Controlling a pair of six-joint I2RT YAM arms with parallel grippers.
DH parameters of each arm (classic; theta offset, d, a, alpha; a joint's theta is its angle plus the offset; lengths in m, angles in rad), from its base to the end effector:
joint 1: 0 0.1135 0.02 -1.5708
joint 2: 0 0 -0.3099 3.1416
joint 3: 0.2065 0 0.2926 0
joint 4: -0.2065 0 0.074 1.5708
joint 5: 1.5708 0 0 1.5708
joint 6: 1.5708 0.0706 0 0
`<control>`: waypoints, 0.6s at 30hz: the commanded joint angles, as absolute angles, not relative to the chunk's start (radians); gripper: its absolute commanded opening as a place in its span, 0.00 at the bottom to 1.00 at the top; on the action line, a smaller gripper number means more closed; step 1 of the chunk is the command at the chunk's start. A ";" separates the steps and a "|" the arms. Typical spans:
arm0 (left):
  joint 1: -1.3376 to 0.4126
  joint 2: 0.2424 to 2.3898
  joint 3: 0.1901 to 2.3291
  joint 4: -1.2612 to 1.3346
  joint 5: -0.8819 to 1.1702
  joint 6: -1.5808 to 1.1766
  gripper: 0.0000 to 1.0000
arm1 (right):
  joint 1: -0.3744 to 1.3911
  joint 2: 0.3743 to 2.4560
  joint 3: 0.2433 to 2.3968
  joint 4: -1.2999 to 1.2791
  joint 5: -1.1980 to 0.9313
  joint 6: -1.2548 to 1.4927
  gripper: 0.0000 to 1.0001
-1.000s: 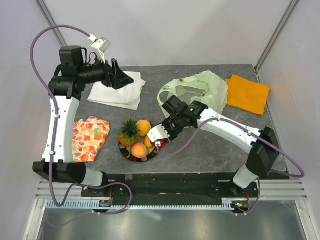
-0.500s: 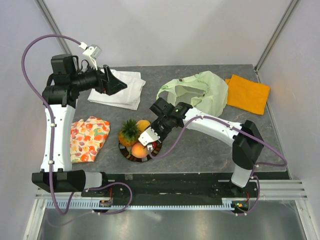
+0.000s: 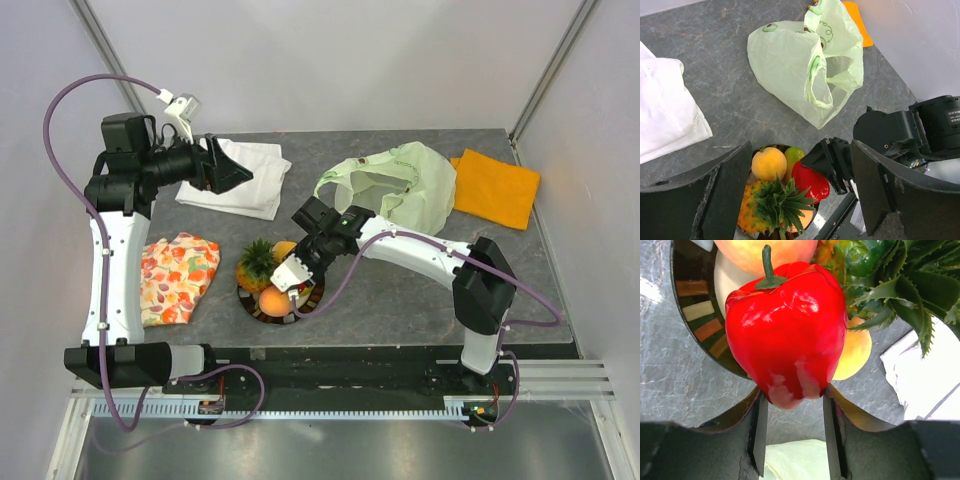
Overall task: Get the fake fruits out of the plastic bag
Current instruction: Place the fake fruit on the plate.
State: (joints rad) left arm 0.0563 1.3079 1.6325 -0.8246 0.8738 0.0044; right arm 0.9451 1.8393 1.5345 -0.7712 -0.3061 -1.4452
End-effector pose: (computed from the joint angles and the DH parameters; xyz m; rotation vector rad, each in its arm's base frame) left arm 0.2990 -0.0374 0.5037 0.4786 1.9201 -0.8559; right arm 0.2525 0.3857 0.2592 -2.4378 0.8533 0.2244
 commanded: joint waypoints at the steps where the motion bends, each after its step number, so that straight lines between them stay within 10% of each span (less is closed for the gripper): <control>1: 0.066 1.278 1.617 -0.785 0.911 0.009 0.86 | 0.951 1.853 1.577 -0.746 -0.314 -1.462 0.01; 12: 0.066 1.299 1.606 -0.772 0.936 -0.028 0.86 | 0.950 1.867 1.542 -0.680 -0.307 -1.430 0.09; 18: 0.067 1.313 1.608 -0.764 0.948 -0.028 0.86 | 0.950 1.864 1.525 -0.664 -0.295 -1.428 0.32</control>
State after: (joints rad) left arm 0.0608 1.3025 1.6032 -0.8043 0.9066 -0.0048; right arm 0.9455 1.8572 1.5360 -0.6998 -0.2897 -1.4361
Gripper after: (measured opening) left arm 0.865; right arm 0.482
